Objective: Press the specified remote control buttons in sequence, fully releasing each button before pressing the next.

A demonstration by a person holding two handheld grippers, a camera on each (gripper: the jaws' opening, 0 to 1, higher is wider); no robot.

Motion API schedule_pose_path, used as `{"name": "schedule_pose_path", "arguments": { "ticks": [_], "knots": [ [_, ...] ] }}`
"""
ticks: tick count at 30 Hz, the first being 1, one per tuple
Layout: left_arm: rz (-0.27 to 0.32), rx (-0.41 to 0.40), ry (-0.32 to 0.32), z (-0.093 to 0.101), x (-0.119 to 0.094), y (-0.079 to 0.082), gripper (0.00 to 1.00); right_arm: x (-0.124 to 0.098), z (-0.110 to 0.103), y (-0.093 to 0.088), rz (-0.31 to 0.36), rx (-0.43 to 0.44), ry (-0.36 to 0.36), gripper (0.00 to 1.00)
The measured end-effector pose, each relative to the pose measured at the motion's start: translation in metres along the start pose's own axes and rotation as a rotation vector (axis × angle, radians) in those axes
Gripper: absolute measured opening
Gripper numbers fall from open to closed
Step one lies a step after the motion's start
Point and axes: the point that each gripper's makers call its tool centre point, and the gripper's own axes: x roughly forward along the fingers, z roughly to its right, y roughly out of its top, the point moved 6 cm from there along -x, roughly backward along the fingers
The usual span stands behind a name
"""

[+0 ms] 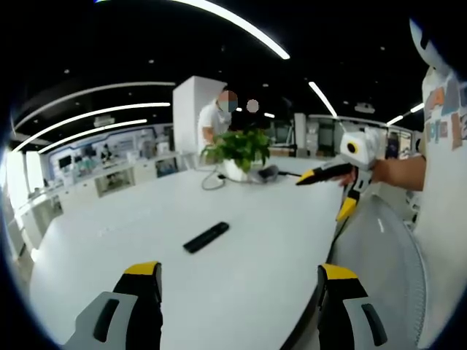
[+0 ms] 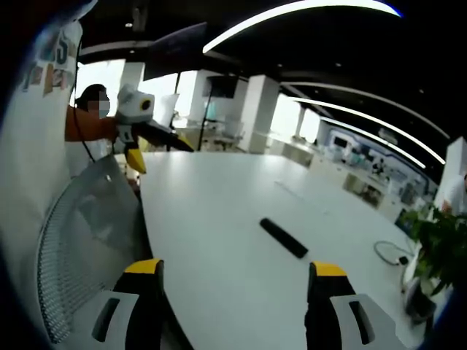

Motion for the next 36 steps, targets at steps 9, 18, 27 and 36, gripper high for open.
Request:
{"name": "schedule_pose_path", "arguments": {
  "ticks": [9, 18, 27, 36],
  "knots": [
    [-0.008, 0.006, -0.010, -0.003, 0.004, -0.001, 0.90, 0.001, 0.004, -0.001, -0.003, 0.002, -0.007, 0.79],
    [-0.005, 0.015, -0.022, -0.006, 0.010, 0.003, 0.90, 0.003, 0.008, 0.001, 0.002, 0.002, -0.008, 0.79],
    [-0.005, 0.015, -0.026, -0.010, 0.014, 0.004, 0.90, 0.004, 0.018, 0.007, 0.023, 0.013, -0.011, 0.79],
    [-0.006, 0.015, -0.027, -0.017, 0.018, 0.005, 0.90, 0.009, 0.023, 0.013, 0.033, 0.006, 0.000, 0.78]
  ]
}}
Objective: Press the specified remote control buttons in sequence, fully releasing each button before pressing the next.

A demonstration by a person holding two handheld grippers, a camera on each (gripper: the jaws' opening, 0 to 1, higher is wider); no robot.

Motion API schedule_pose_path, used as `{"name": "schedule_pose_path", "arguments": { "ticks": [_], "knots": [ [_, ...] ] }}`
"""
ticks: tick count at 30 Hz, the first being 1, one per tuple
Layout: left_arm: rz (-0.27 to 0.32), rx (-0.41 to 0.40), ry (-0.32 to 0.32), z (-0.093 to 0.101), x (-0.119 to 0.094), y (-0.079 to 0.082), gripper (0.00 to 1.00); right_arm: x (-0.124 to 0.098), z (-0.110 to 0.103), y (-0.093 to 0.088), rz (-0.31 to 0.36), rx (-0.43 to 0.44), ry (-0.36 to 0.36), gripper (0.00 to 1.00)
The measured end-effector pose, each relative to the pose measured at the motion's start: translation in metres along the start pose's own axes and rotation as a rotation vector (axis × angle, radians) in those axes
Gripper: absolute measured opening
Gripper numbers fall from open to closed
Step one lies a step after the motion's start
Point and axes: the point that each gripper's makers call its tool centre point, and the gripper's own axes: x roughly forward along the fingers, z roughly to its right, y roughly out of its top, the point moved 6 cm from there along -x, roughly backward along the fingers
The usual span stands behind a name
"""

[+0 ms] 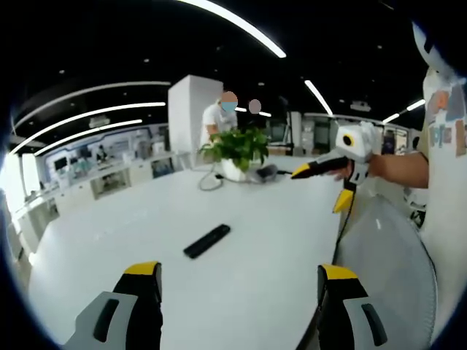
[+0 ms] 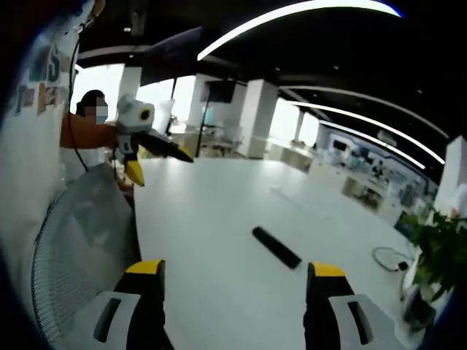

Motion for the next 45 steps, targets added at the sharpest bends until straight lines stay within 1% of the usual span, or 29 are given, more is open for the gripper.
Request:
{"name": "schedule_pose_path", "arguments": {
  "ticks": [13, 23, 28, 33, 45],
  "knots": [
    [0.014, 0.019, -0.001, -0.010, 0.004, 0.009, 0.90, 0.004, 0.008, 0.008, -0.004, -0.019, 0.008, 0.78],
    [0.018, 0.026, -0.008, -0.017, 0.007, 0.012, 0.90, 0.009, 0.012, 0.012, -0.014, -0.030, 0.010, 0.78],
    [0.019, 0.033, -0.014, -0.021, 0.009, 0.014, 0.90, 0.012, 0.014, 0.017, -0.010, -0.031, 0.014, 0.78],
    [0.026, 0.040, -0.018, -0.024, 0.010, 0.018, 0.90, 0.014, 0.017, 0.022, -0.013, -0.041, 0.017, 0.78],
    [0.022, 0.052, -0.033, -0.034, 0.012, 0.019, 0.91, 0.018, 0.028, 0.031, -0.016, -0.053, 0.012, 0.79]
  ]
}}
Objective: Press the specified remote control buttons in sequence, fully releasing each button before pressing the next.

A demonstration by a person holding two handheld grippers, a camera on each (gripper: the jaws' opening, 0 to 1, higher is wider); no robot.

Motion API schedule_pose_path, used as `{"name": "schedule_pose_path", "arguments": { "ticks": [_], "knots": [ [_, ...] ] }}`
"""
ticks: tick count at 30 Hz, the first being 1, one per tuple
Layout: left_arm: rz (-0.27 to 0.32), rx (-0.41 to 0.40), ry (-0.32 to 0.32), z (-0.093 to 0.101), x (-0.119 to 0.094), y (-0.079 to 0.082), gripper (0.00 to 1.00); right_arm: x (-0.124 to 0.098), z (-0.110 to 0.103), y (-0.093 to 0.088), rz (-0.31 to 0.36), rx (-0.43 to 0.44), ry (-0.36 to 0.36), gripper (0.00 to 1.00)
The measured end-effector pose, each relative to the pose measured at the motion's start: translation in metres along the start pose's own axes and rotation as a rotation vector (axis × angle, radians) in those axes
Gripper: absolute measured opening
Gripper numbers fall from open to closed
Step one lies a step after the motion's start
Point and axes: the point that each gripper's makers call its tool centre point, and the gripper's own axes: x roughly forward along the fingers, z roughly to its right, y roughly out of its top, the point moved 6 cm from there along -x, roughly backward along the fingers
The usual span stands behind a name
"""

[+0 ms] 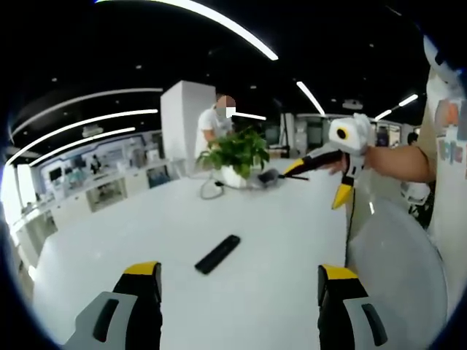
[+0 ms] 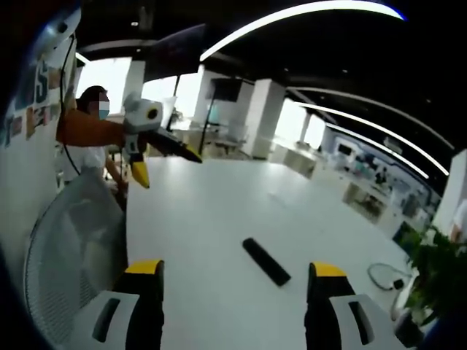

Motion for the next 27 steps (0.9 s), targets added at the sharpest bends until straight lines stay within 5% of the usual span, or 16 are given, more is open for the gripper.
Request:
{"name": "schedule_pose_path", "arguments": {
  "ticks": [27],
  "knots": [
    [0.019, 0.039, -0.006, -0.025, 0.016, 0.019, 0.90, 0.013, 0.034, 0.015, -0.021, -0.044, -0.020, 0.78]
  ]
}}
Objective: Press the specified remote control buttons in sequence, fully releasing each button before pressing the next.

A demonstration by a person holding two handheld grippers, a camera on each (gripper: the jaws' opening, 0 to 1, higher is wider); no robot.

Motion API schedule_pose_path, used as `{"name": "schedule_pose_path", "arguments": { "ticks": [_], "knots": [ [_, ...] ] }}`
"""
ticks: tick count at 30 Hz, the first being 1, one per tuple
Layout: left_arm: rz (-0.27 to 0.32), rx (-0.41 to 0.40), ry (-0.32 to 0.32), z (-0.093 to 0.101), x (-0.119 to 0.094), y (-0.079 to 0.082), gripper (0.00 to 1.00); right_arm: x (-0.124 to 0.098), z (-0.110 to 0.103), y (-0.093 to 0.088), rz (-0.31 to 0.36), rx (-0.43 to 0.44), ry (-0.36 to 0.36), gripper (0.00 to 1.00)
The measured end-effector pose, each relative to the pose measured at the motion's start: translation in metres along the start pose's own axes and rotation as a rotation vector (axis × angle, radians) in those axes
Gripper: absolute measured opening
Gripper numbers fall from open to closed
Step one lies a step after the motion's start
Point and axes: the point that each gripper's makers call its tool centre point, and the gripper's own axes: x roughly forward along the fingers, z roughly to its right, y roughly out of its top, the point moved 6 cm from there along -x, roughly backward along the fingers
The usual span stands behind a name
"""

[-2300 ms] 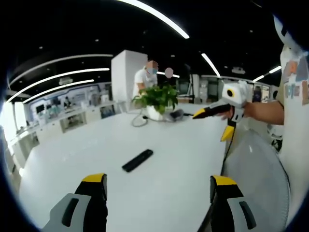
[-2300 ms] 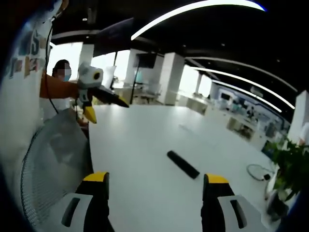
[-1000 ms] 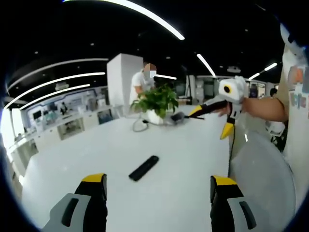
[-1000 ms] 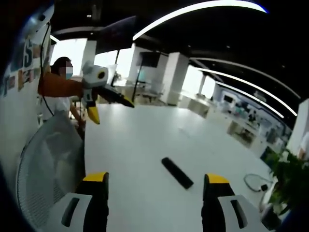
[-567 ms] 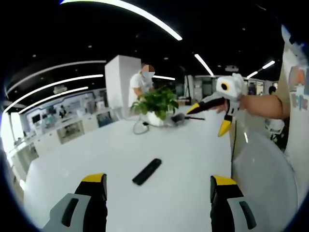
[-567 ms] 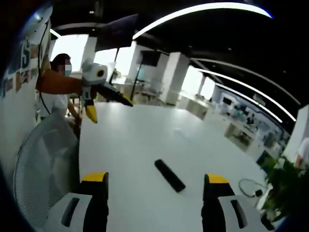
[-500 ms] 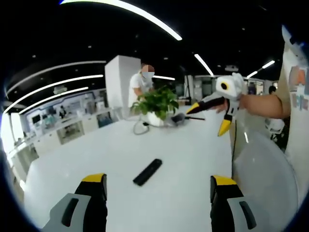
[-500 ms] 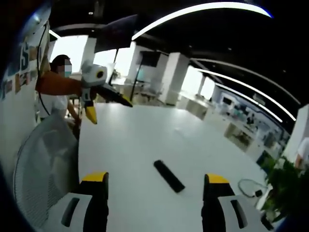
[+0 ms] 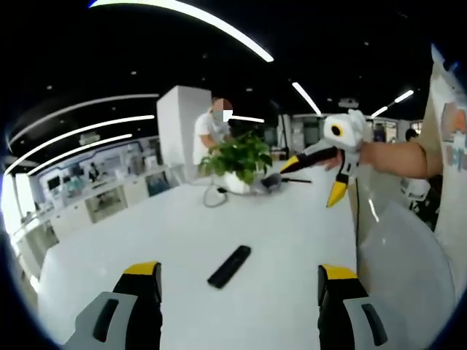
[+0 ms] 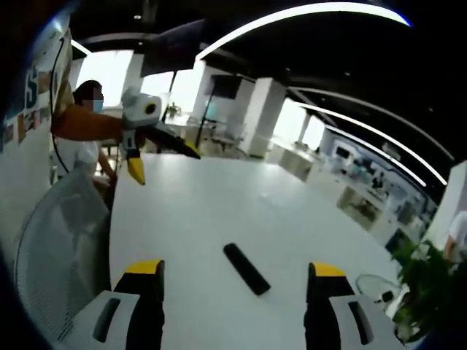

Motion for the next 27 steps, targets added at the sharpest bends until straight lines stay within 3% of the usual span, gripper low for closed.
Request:
{"name": "schedule_pose_path", "arguments": {
  "ticks": [27],
  "knots": [
    [-0.011, 0.018, -0.011, -0.019, 0.022, 0.004, 0.91, 0.019, 0.026, -0.006, -0.017, 0.005, 0.010, 0.78]
  ]
}}
